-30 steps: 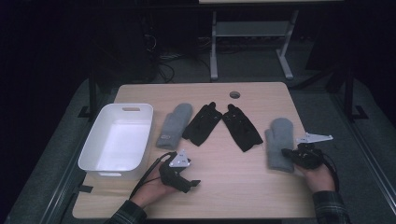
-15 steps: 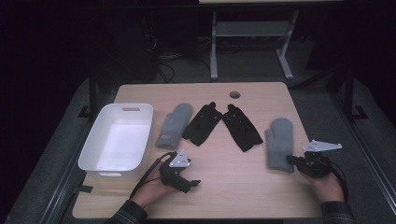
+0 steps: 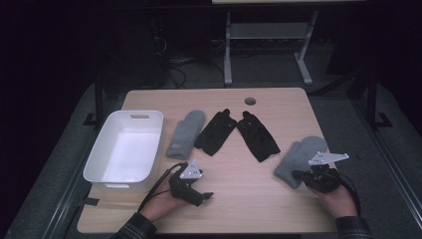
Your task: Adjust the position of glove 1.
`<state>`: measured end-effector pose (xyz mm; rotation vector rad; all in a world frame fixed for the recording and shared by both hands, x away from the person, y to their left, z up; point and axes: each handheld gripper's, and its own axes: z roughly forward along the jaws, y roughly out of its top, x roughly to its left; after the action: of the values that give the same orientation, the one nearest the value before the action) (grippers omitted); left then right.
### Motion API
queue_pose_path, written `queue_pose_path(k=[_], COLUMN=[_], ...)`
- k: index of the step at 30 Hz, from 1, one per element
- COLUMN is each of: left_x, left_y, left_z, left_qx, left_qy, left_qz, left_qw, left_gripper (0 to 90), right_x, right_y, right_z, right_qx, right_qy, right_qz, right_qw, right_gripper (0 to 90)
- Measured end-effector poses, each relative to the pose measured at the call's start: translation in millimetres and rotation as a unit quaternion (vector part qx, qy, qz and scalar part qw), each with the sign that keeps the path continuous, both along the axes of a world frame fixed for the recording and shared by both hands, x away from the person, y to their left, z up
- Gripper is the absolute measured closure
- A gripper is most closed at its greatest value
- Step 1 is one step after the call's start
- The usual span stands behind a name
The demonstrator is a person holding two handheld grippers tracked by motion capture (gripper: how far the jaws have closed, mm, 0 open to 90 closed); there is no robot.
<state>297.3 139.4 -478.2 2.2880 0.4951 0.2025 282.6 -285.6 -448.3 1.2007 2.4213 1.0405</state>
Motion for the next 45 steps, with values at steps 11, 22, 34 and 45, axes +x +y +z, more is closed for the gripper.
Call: queue_pose_path(k=[11,22,34,45], left_x=[1.6,2.3,2.5,2.9], left_y=[4.3,3.8,2.8,2.2], left_z=[-0.5,-0.1,-0.3,-0.4], left_qx=[-0.005,0.000,-0.003,-0.003], left_qy=[0.002,0.000,0.000,-0.001], left_qz=[-0.009,-0.007,-0.003,-0.002], left_qw=[0.9999,1.0000,1.0000,1.0000], left_gripper=[12.2,12.2,12.2,12.2], right_x=[25.5,19.7,4.5,-3.8], right_y=[-4.4,7.0,58.8,96.1], right_z=[5.9,-3.8,-1.9,-1.7], right_qx=[-0.021,-0.017,-0.019,-0.008], right_qy=[-0.026,-0.007,-0.004,0.002], right_qz=[-0.022,0.013,0.092,0.154], right_qw=[0.9992,0.9998,0.9956,0.9880], right_gripper=[90.0,90.0,90.0,90.0])
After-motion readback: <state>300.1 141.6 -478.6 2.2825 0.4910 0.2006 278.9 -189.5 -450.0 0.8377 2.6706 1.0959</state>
